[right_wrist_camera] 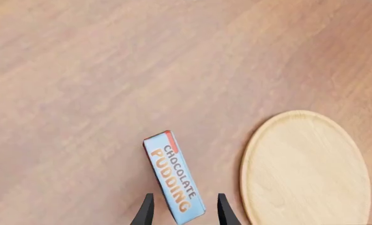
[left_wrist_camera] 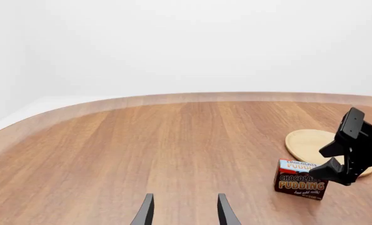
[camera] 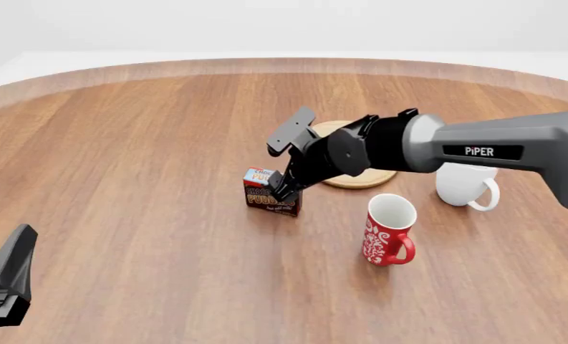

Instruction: Put the chocolate pudding to the left of the plate.

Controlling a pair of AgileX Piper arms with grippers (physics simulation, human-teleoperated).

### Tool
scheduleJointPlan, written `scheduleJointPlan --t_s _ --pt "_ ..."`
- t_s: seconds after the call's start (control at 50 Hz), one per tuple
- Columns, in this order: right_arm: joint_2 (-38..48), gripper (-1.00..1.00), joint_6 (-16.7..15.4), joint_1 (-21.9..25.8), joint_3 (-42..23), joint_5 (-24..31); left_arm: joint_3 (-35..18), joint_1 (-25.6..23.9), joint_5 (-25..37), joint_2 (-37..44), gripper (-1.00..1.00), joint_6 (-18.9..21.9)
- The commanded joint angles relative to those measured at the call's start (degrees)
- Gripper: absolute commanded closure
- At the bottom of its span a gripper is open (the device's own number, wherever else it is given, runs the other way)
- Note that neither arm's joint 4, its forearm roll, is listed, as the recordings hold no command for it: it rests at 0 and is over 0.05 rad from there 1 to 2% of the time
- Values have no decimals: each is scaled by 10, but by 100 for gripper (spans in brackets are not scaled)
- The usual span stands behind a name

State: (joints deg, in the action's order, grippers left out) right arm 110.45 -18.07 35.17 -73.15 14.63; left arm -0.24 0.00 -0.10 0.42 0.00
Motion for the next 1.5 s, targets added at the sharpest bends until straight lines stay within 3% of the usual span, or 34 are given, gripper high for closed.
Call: scheduleJointPlan --t_s 0.02,0.7,0.94,0.96,1.26,1.5 --pt "7 -100 2 -4 0 -5 0 0 0 0 -100 0" --pt "45 -100 14 0 -18 -19 0 0 0 0 -100 0" --pt "34 -100 12 16 5 -31 0 0 0 0 -100 0" --pt "26 100 12 23 16 -38 0 0 0 0 -100 0" --pt "-40 100 32 52 81 -68 0 0 0 0 -100 0" --pt "-138 100 19 43 91 -24 0 0 0 0 -100 0"
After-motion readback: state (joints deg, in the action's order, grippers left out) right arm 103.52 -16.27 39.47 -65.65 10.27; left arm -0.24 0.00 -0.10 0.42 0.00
